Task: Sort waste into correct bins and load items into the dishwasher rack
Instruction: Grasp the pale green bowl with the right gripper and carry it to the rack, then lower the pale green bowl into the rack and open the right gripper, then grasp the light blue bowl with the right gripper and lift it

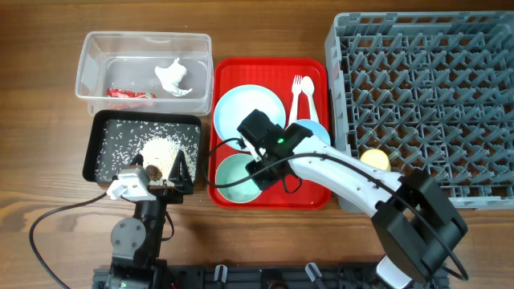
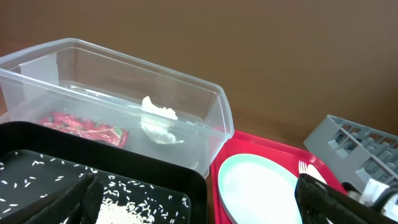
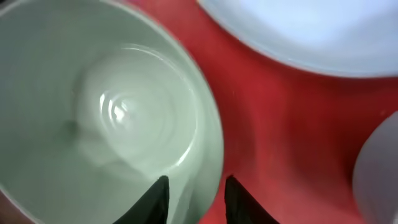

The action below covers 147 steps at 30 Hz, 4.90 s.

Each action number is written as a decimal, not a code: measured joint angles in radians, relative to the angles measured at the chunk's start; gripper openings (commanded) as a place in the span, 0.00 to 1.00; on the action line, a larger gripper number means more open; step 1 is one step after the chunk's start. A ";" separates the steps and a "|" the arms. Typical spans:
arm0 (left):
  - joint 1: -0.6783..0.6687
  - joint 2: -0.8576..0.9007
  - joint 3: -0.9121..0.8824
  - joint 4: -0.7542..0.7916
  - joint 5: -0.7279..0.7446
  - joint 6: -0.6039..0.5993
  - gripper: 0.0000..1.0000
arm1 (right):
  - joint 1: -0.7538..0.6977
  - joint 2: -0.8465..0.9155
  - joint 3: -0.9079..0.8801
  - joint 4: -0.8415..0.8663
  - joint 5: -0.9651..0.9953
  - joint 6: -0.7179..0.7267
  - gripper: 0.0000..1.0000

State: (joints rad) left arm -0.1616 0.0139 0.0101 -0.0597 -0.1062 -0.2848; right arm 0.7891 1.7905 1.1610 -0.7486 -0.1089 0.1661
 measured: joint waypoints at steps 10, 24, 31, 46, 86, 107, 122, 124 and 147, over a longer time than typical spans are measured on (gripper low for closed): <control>0.000 0.000 0.000 0.000 0.000 0.000 1.00 | 0.000 -0.034 -0.033 -0.021 0.055 0.001 0.04; 0.000 -0.001 0.000 0.000 0.000 0.000 1.00 | -0.603 -0.469 -0.033 0.218 1.125 0.150 0.04; 0.000 -0.001 0.000 0.000 0.000 0.000 1.00 | -0.801 -0.246 -0.033 0.297 1.202 -0.016 0.04; 0.000 -0.001 0.000 0.000 0.000 0.000 1.00 | -0.664 -0.053 -0.029 0.295 1.228 -0.251 0.04; 0.000 -0.001 0.000 0.000 0.000 0.000 1.00 | -0.194 -0.243 -0.042 -0.175 -0.020 -0.006 0.47; 0.000 0.000 0.000 0.000 0.000 0.000 1.00 | -0.343 -0.050 -0.047 0.188 0.194 -0.749 0.51; 0.000 0.000 0.000 0.000 0.000 0.000 1.00 | -0.341 0.010 -0.034 0.102 0.219 -0.732 0.05; 0.000 0.000 0.000 0.000 0.000 0.000 1.00 | -0.343 0.010 -0.033 0.076 0.218 -0.678 0.04; 0.000 0.000 0.000 0.000 0.000 0.000 1.00 | -0.469 -0.579 -0.004 0.054 0.827 -0.029 0.04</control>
State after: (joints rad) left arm -0.1616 0.0139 0.0101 -0.0601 -0.1062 -0.2848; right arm 0.3202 1.2118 1.1568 -0.6945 0.7177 0.1371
